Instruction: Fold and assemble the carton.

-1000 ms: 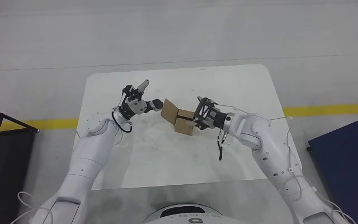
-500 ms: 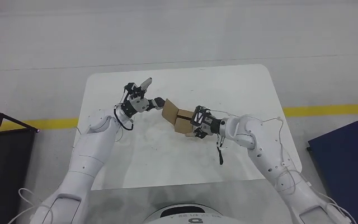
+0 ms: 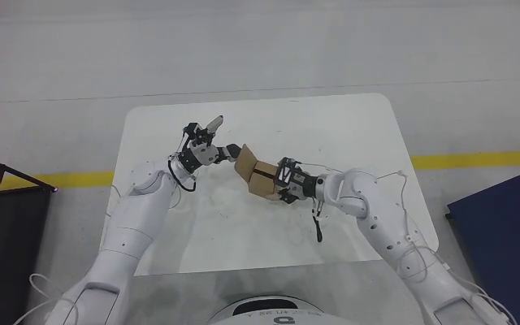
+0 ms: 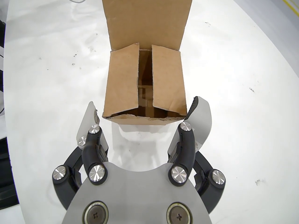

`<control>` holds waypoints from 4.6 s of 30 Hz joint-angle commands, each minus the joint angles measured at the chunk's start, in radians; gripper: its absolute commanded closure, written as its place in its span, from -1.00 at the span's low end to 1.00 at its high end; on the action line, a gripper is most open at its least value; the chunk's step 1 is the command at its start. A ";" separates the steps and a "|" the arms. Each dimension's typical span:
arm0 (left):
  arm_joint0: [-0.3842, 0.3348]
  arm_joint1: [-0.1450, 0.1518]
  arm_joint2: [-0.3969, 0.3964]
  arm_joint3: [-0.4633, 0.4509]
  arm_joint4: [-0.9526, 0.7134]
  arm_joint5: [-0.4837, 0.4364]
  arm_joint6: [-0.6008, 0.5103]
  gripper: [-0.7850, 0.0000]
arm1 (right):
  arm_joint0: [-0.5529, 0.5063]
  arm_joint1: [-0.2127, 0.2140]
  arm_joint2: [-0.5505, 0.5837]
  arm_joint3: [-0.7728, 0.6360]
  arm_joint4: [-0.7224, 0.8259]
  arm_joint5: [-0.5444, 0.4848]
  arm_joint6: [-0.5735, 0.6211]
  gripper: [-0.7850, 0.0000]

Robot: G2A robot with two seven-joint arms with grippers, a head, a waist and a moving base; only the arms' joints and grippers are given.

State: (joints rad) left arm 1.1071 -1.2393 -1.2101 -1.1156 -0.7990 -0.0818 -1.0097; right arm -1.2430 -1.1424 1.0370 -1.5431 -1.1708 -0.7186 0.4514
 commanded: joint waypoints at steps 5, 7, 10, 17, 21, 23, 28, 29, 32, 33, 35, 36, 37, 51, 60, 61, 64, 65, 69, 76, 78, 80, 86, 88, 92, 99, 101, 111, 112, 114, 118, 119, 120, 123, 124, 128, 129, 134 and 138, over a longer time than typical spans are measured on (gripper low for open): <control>-0.027 -0.013 0.054 0.016 0.021 0.016 -0.005 -1.00 | -0.018 0.005 0.006 -0.019 0.009 0.009 -0.002 -0.70; -0.040 -0.020 0.081 0.026 0.030 0.024 -0.002 -1.00 | -0.022 0.005 0.005 -0.023 0.011 0.013 -0.003 -0.68; -0.060 -0.031 0.117 0.050 0.046 0.024 0.010 -1.00 | -0.025 0.006 0.003 -0.024 0.018 0.016 -0.009 -0.63; -0.104 -0.052 0.184 0.117 0.084 0.032 0.016 -1.00 | -0.030 0.008 0.001 -0.019 0.030 0.023 -0.025 -0.55; -0.121 -0.058 0.202 0.142 0.101 0.033 0.020 -1.00 | -0.039 0.012 0.013 -0.017 0.037 0.024 -0.041 -0.57; -0.126 -0.060 0.209 0.148 0.114 0.033 0.023 -1.00 | -0.049 0.016 0.032 -0.021 0.046 0.023 -0.047 -0.62; -0.135 -0.067 0.227 0.154 0.132 0.041 0.022 -1.00 | -0.097 0.037 0.116 -0.067 0.059 0.011 -0.050 -0.72; -0.138 -0.068 0.231 0.155 0.138 0.042 0.023 -1.00 | -0.108 0.041 0.134 -0.082 0.057 0.011 -0.046 -0.75; -0.143 -0.072 0.240 0.158 0.143 0.043 0.026 -1.00 | -0.141 0.053 0.179 -0.129 0.062 0.004 -0.030 -0.77; -0.145 -0.074 0.242 0.159 0.143 0.043 0.027 -1.00 | -0.152 0.056 0.193 -0.145 0.065 0.003 -0.025 -0.77; -0.149 -0.076 0.246 0.160 0.146 0.043 0.028 -1.00 | -0.173 0.063 0.218 -0.178 0.072 0.001 -0.018 -0.76; -0.150 -0.077 0.248 0.161 0.147 0.043 0.028 -1.00 | -0.184 0.065 0.228 -0.194 0.075 -0.002 -0.016 -0.74; -0.152 -0.078 0.249 0.162 0.150 0.043 0.028 -1.00 | -0.194 0.067 0.237 -0.210 0.080 -0.004 -0.016 -0.73; -0.115 -0.063 0.190 0.026 0.124 0.028 -0.014 -1.00 | -0.280 0.088 0.315 -0.331 0.103 -0.021 -0.043 -0.49; -0.094 -0.069 0.246 -0.019 0.205 0.096 0.031 -1.00 | -0.294 0.093 0.297 -0.335 0.112 -0.035 -0.048 -0.24; -0.097 -0.070 0.251 -0.011 0.207 0.098 0.033 -1.00 | -0.294 0.093 0.295 -0.334 0.112 -0.036 -0.048 -0.20; -0.113 -0.077 0.270 0.020 0.219 0.097 0.041 -1.00 | -0.296 0.095 0.281 -0.319 0.107 -0.040 -0.032 -0.15; -0.116 -0.079 0.273 0.028 0.217 0.094 0.041 -1.00 | -0.295 0.095 0.275 -0.310 0.111 -0.042 -0.026 -0.15; -0.129 -0.084 0.281 0.051 0.213 0.088 0.036 -1.00 | -0.281 0.095 0.258 -0.276 0.125 -0.038 -0.004 -0.14; -0.138 -0.090 0.284 0.071 0.204 0.079 0.032 -1.00 | -0.249 0.094 0.222 -0.225 0.153 -0.040 0.011 -0.10; -0.141 -0.091 0.287 0.076 0.202 0.080 0.029 -1.00 | -0.240 0.093 0.209 -0.210 0.159 -0.040 0.014 -0.07; -0.143 -0.093 0.288 0.080 0.199 0.077 0.027 -1.00 | -0.233 0.092 0.193 -0.197 0.165 -0.043 0.015 -0.04; -0.151 -0.099 0.295 0.092 0.194 0.074 0.022 -1.00 | -0.204 0.087 0.146 -0.151 0.178 -0.043 0.017 0.00; -0.154 -0.101 0.297 0.096 0.190 0.075 0.020 -1.00 | -0.193 0.084 0.131 -0.133 0.180 -0.039 0.016 0.00; -0.163 -0.107 0.306 0.109 0.186 0.076 0.015 -1.00 | -0.157 0.077 0.089 -0.082 0.185 -0.033 0.014 0.02; -0.171 -0.114 0.312 0.131 0.177 0.072 0.008 -1.00 | -0.135 0.077 0.087 -0.087 0.197 -0.021 -0.001 0.00; -0.174 -0.116 0.312 0.137 0.176 0.070 0.006 -1.00 | -0.136 0.078 0.087 -0.087 0.197 -0.020 0.002 0.00; -0.163 -0.101 0.229 0.112 0.095 0.030 -0.049 -1.00 | -0.134 0.087 0.121 -0.131 0.211 0.008 0.006 0.00; -0.156 -0.096 0.210 0.102 0.088 0.025 -0.052 -1.00 | -0.139 0.089 0.135 -0.146 0.215 0.008 0.005 -0.01; -0.136 -0.082 0.163 0.078 0.078 0.015 -0.059 -1.00 | -0.152 0.096 0.166 -0.181 0.216 0.013 0.002 -0.01; -0.072 -0.048 0.053 0.024 0.095 0.000 -0.038 -1.00 | -0.183 0.106 0.232 -0.267 0.236 0.023 -0.024 -0.24; -0.052 -0.038 0.025 0.009 0.101 0.001 -0.032 -1.00 | -0.193 0.107 0.248 -0.291 0.259 0.028 -0.043 -0.67; -0.031 -0.029 -0.007 -0.001 0.107 0.003 -0.023 -1.00 | -0.197 0.108 0.261 -0.313 0.278 0.033 -0.062 -1.00; 0.033 -0.005 -0.082 -0.029 0.134 0.026 -0.003 -1.00 | -0.197 0.108 0.261 -0.313 0.278 0.033 -0.062 -1.00; 0.051 0.001 -0.097 -0.033 0.144 0.038 0.002 -1.00 | -0.197 0.108 0.261 -0.313 0.278 0.033 -0.062 -1.00; 0.094 0.011 -0.118 -0.020 0.158 0.069 0.018 -1.00 | -0.197 0.108 0.261 -0.313 0.278 0.033 -0.062 -1.00; 0.097 0.010 -0.114 -0.014 0.152 0.071 0.018 -1.00 | -0.197 0.108 0.261 -0.313 0.278 0.033 -0.062 -1.00; 0.080 0.000 -0.077 0.036 0.127 0.066 0.016 -1.00 | -0.141 0.108 0.194 -0.316 0.061 -0.055 -0.055 -1.00; 0.057 -0.009 -0.048 0.070 0.112 0.060 0.011 -1.00 | -0.056 0.101 0.117 -0.267 -0.101 -0.127 -0.106 -0.76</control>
State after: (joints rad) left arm 1.1706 -1.2456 -1.2672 -1.0555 -0.6799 -0.0215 -0.9962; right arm -1.3314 -1.0393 1.1767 -1.8302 -1.2086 -0.8316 0.3553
